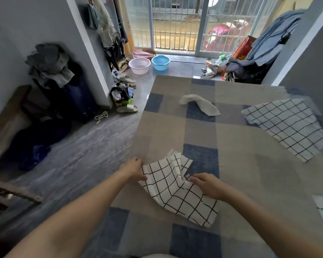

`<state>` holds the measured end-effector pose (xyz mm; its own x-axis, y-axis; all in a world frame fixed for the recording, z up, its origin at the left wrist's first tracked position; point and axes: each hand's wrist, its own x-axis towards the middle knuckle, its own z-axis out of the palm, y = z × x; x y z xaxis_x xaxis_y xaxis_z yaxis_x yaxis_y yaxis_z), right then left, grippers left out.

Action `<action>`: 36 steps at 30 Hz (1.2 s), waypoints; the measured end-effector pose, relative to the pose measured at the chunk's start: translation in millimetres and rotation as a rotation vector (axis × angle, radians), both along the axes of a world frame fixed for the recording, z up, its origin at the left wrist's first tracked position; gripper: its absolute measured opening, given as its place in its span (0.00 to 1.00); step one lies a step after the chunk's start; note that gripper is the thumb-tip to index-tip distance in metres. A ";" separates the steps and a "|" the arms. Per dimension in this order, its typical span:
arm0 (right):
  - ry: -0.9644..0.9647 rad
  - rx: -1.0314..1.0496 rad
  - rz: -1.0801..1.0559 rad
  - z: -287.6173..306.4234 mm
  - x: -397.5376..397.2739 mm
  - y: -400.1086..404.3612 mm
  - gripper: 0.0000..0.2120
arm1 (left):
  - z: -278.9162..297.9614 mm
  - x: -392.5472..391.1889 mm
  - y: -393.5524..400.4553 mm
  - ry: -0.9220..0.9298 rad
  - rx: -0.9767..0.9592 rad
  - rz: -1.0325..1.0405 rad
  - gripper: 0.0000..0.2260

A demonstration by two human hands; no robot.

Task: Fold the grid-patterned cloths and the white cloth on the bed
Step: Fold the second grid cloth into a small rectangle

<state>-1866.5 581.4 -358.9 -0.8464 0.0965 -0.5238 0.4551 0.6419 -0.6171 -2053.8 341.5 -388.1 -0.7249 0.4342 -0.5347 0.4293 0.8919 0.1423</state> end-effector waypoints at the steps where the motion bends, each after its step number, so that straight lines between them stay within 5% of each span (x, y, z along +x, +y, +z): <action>1: -0.026 -0.008 0.002 0.3 0.3 -0.7 0.19 | -2.0 -1.0 0.5 0.007 -0.003 -0.009 0.30; 7: -0.103 0.015 0.100 -1.7 -1.3 -6.3 0.13 | -3.8 -4.7 -1.5 -0.135 0.016 0.020 0.13; 10: 0.003 0.025 0.067 8.2 -12.5 -6.3 0.11 | 12.9 -3.6 6.7 -0.237 0.135 0.009 0.11; 17: 0.275 0.108 0.246 63.9 -60.9 3.6 0.45 | 96.7 11.4 50.1 -0.280 0.501 -0.266 0.09; 21: 0.371 0.160 0.360 99.5 -83.0 11.8 0.22 | 157.2 10.2 69.2 -0.210 0.650 -0.404 0.10; 24: 0.449 0.156 0.229 127.4 -86.9 18.4 0.07 | 194.5 -8.3 73.7 -0.093 0.638 -0.420 0.10; 30: 0.317 0.003 0.156 156.8 -74.4 35.0 0.12 | 223.0 -34.7 67.4 0.137 0.855 -0.290 0.11; 34: 0.065 0.285 0.137 148.8 -56.0 53.9 0.19 | 230.1 -48.5 61.3 0.102 1.026 -0.049 0.12; 36: 0.049 0.217 0.096 146.6 -42.7 64.1 0.15 | 230.3 -56.7 55.5 0.150 1.018 -0.017 0.14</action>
<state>-1909.3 645.5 -212.3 -0.8808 0.1197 -0.4581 0.3584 0.8009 -0.4798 -2110.4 397.0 -157.8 -0.7436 0.6419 0.1874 0.5160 0.3725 0.7713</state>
